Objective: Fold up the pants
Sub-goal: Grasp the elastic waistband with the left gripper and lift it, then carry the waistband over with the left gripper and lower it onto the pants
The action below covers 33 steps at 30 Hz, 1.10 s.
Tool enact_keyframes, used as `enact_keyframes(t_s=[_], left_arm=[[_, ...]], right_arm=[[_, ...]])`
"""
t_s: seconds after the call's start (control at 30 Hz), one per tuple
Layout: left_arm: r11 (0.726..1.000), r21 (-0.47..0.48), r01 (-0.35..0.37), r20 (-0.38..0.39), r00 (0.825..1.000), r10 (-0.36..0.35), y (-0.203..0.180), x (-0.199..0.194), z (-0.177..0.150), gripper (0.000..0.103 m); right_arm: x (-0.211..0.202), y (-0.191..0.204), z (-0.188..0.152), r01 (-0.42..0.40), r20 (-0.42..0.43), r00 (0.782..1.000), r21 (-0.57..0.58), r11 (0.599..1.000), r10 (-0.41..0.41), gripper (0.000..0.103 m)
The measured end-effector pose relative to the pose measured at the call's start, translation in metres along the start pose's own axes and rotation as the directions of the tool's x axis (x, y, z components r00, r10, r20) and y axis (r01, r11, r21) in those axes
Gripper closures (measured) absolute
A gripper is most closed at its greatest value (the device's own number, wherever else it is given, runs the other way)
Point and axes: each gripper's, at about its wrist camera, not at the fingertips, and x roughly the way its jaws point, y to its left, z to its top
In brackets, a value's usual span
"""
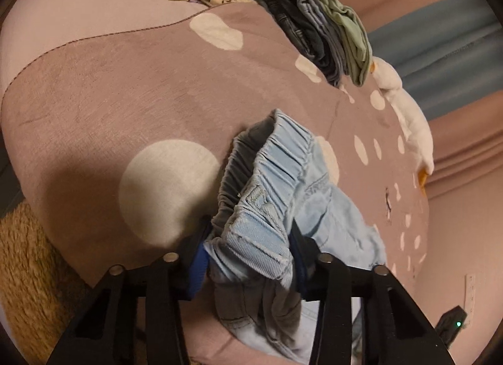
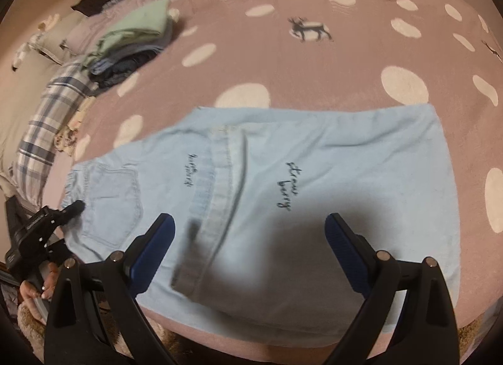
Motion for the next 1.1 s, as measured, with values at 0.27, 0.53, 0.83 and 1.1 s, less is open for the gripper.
enact_keyframes(t_s=[0.27,0.53,0.83,1.1], left_arm=[[0.996,0.083,0.031,0.046,0.998,-0.035,-0.035,-0.023,0.003,0.067],[0.972,0.234,0.035,0.092,0.994,-0.058,-0.084,-0.037,-0.002,0.068],[0.921,0.383,0.072,0.085,0.990,-0.112,-0.141,-0.036,-0.012,0.069],[0.852,0.504,0.144,0.015,0.984,-0.175,-0.192,-0.021,-0.034,0.070]], right_arm=[[-0.002,-0.004,0.005,0.006,0.017,1.000,0.014,1.000,-0.006,0.007],[-0.010,-0.020,0.003,0.005,0.039,0.999,0.053,0.999,-0.007,0.007],[-0.021,-0.044,0.003,0.008,0.079,0.997,0.131,0.991,-0.018,0.007],[-0.036,-0.060,0.001,0.042,0.095,0.994,0.171,0.984,-0.059,0.007]])
